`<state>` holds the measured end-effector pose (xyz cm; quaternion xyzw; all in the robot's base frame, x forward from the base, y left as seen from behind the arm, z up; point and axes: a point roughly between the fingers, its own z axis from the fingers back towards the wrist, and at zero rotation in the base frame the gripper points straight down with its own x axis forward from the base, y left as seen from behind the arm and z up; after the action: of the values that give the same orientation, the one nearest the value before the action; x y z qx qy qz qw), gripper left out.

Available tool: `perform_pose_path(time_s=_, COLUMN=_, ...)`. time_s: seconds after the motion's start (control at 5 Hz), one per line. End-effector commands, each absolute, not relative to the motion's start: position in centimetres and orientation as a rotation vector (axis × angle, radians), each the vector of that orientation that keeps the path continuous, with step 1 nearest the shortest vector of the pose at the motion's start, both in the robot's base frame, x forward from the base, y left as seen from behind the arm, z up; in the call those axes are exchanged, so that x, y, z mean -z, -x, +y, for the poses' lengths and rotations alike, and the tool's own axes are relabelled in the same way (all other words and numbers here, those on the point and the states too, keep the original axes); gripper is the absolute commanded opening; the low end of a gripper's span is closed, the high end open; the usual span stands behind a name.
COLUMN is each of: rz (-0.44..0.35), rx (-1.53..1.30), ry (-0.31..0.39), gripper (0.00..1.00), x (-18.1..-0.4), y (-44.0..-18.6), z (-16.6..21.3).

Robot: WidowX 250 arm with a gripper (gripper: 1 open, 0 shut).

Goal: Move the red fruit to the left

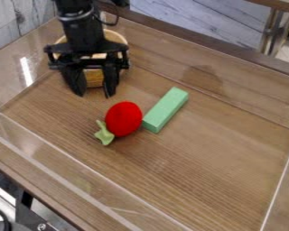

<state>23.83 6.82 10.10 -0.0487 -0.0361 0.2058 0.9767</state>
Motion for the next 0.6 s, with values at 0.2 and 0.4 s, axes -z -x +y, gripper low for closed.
perform_pose_path(time_s=0.2, rz=-0.153, rx=-0.386, ry=0.086, gripper=1.0, x=-14.3, y=-24.2, z=6.4)
perform_pose_path(time_s=0.4, rz=-0.164, rx=-0.361, ry=0.084, gripper=1.0, x=-15.4, y=-24.4, z=4.5)
